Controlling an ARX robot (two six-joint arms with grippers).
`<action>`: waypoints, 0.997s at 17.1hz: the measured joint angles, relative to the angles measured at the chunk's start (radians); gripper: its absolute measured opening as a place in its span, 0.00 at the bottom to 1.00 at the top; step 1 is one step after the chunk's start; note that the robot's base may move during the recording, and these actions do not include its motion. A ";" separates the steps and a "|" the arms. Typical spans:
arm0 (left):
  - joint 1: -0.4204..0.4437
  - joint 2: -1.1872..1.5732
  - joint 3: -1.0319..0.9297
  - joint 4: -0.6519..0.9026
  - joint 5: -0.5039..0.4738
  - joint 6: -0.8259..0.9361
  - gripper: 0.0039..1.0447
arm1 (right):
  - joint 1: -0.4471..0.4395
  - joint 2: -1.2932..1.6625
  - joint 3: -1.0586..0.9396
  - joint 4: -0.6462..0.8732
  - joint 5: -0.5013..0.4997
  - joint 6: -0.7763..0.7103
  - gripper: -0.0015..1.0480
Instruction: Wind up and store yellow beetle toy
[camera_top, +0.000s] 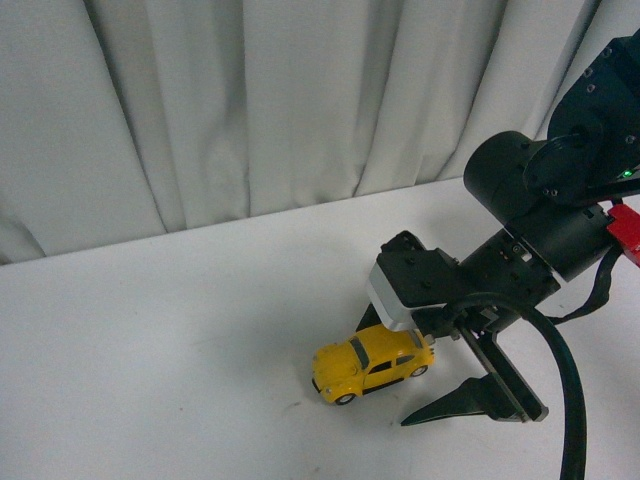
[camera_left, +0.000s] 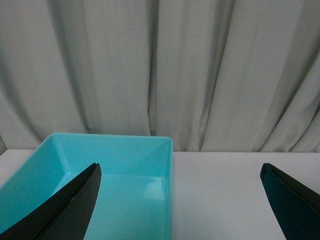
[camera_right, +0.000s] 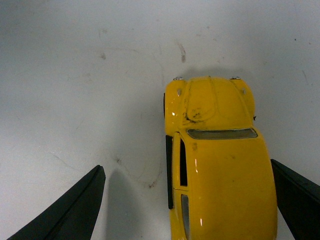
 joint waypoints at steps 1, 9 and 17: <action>0.000 0.000 0.000 0.000 0.000 0.000 0.94 | 0.000 0.006 0.016 -0.008 0.003 -0.010 0.94; 0.000 0.000 0.000 0.000 0.000 0.000 0.94 | 0.008 0.022 0.085 -0.033 0.016 -0.037 0.72; 0.000 0.000 0.000 0.000 0.000 0.000 0.94 | 0.014 0.016 0.060 -0.008 0.023 -0.025 0.40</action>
